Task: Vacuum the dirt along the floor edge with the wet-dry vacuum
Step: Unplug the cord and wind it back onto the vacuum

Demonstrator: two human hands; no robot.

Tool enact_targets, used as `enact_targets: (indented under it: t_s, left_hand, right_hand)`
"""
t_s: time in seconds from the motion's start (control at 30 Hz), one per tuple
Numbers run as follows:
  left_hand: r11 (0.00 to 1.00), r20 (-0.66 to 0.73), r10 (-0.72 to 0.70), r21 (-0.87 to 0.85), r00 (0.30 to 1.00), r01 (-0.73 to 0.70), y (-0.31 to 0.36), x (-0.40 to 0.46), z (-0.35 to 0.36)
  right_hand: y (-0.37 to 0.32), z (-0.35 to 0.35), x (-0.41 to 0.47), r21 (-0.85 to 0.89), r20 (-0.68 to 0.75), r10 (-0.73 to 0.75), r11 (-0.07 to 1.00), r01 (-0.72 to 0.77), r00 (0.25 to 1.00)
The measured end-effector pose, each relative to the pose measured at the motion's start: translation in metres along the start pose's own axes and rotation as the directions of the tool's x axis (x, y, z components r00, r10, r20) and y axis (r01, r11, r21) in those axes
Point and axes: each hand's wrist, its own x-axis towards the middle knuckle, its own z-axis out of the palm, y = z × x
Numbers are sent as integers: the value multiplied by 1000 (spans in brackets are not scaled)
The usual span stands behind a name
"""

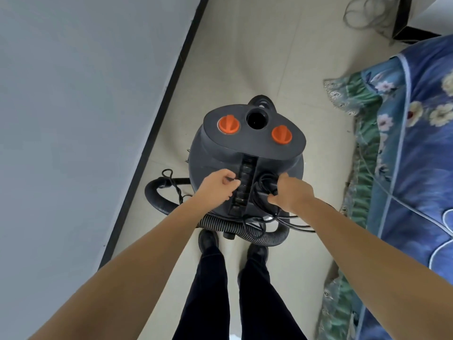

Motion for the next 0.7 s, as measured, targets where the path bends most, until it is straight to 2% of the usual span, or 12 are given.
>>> enact_targets:
  t_s: [0.1, 0.2, 0.27, 0.33, 0.4, 0.5, 0.6, 0.7]
  left_hand:
    - [997, 67, -7, 71, 998, 3, 5, 7, 1]
    - [995, 96, -44, -89, 994, 53, 1, 16, -6]
    - [993, 173, -45, -98, 984, 63, -1, 22, -12]
    - [999, 266, -7, 43, 964, -4, 0, 29, -16]
    - [978, 292, 28, 189, 956, -87, 4, 36, -17]
    - [923, 238, 78, 350, 968, -161, 11, 47, -13]
    - [863, 211, 49, 483, 976, -148, 12, 52, -11]
    - [778, 47, 88, 621, 995, -99, 9, 43, -11]
  right_hand:
    - [-15, 1, 7, -37, -29, -143, 989, 141, 989]
    - [-23, 1, 19, 25, -48, -286, 958, 287, 957]
    - [-24, -1, 27, 81, -46, -327, 941, 330, 944]
    - [-24, -1, 33, 138, -53, -345, 927, 349, 937]
    - [-27, 1, 36, 191, -84, -342, 917, 352, 936]
    - [-25, 6, 37, 260, -116, -331, 900, 351, 936]
    - [-19, 3, 35, 358, -68, -351, 865, 351, 934]
    - [-7, -14, 30, 426, -6, -326, 854, 297, 945]
